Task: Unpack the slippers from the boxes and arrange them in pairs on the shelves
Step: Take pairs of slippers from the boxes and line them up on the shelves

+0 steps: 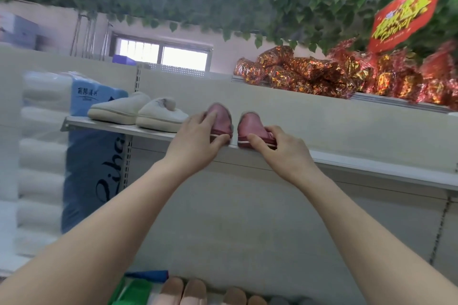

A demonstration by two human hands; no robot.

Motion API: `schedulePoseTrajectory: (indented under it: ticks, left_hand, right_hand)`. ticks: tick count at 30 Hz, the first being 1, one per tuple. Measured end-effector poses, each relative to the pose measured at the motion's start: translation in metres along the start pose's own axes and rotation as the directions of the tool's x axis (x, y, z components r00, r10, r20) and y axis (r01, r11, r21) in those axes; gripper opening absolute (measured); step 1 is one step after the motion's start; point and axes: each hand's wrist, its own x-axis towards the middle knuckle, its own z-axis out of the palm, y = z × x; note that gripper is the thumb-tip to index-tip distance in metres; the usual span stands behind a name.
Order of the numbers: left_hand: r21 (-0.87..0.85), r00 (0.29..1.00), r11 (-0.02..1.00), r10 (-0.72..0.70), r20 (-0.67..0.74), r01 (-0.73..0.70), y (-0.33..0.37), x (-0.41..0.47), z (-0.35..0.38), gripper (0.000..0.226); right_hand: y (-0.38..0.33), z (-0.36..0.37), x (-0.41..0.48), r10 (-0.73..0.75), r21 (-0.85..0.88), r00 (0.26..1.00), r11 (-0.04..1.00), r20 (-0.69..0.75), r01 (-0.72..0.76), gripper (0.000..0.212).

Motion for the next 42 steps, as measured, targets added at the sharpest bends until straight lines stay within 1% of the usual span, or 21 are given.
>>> schedulePoseTrajectory:
  ticks: [1, 4, 7, 11, 19, 22, 25, 27, 29, 32, 35, 38, 42]
  left_hand:
    - [-0.003, 1.000, 1.000, 0.005, -0.004, -0.005, -0.003, 0.002, 0.005, 0.065]
    - [0.038, 1.000, 0.999, 0.020, -0.014, -0.020, -0.008, 0.010, 0.017, 0.064]
    - [0.069, 1.000, 0.998, 0.014, 0.009, -0.014, -0.012, 0.016, 0.023, 0.065]
    - [0.103, 1.000, 0.994, 0.029, -0.001, -0.029, -0.014, 0.019, 0.028, 0.065]
    - [0.106, 0.999, 0.994, 0.031, -0.009, -0.030, -0.015, 0.019, 0.030, 0.064]
    - [0.153, 0.996, 0.986, 0.077, -0.043, -0.069, -0.011, 0.011, 0.028, 0.060]
    - [0.236, 0.978, 0.960, 0.182, -0.106, -0.153, -0.003, -0.008, 0.026, 0.054]
    - [0.282, 0.960, 0.936, 0.251, -0.126, -0.208, 0.007, -0.029, 0.025, 0.051]
    - [0.290, 0.953, 0.928, 0.278, -0.121, -0.234, 0.019, -0.054, 0.028, 0.050]
    - [0.268, 0.958, 0.935, 0.267, -0.107, -0.231, 0.042, -0.099, 0.035, 0.048]
    - [0.228, 0.967, 0.947, 0.245, -0.062, -0.226, 0.069, -0.153, 0.051, 0.045]
    - [0.178, 0.980, 0.964, 0.199, 0.018, -0.199, 0.096, -0.218, 0.076, 0.042]
    - [0.094, 0.976, 0.982, 0.145, 0.160, -0.161, 0.118, -0.315, 0.122, 0.038]
  right_hand:
    - [0.002, 0.006, 0.004, -0.007, -0.029, 1.000, 1.000, -0.009, 0.007, 0.061]
    - [0.003, 0.019, 0.014, -0.021, 0.009, 0.999, 1.000, 0.029, 0.021, 0.060]
    - [0.003, 0.029, 0.023, -0.061, -0.063, 0.998, 0.996, 0.034, 0.063, 0.058]
    - [0.002, 0.036, 0.029, -0.079, -0.135, 0.997, 0.988, 0.023, 0.081, 0.056]
    - [0.008, 0.036, 0.028, -0.090, -0.165, 0.996, 0.982, 0.028, 0.093, 0.057]
    - [0.013, 0.031, 0.022, -0.113, -0.159, 0.993, 0.980, 0.042, 0.118, 0.058]
    - [0.026, 0.020, 0.004, -0.201, -0.194, 0.978, 0.959, 0.046, 0.206, 0.057]
    - [0.040, 0.011, -0.015, -0.283, -0.251, 0.957, 0.924, 0.057, 0.289, 0.057]
    - [0.057, -0.001, -0.039, -0.351, -0.313, 0.935, 0.883, 0.055, 0.350, 0.058]
    - [0.088, -0.016, -0.087, -0.401, -0.352, 0.915, 0.850, 0.046, 0.391, 0.062]
    - [0.128, -0.025, -0.151, -0.436, -0.354, 0.899, 0.837, 0.032, 0.418, 0.056]
    - [0.171, -0.027, -0.227, -0.437, -0.336, 0.896, 0.834, 0.081, 0.438, 0.047]
    - [0.230, -0.014, -0.338, -0.351, -0.233, 0.913, 0.889, 0.206, 0.395, 0.041]
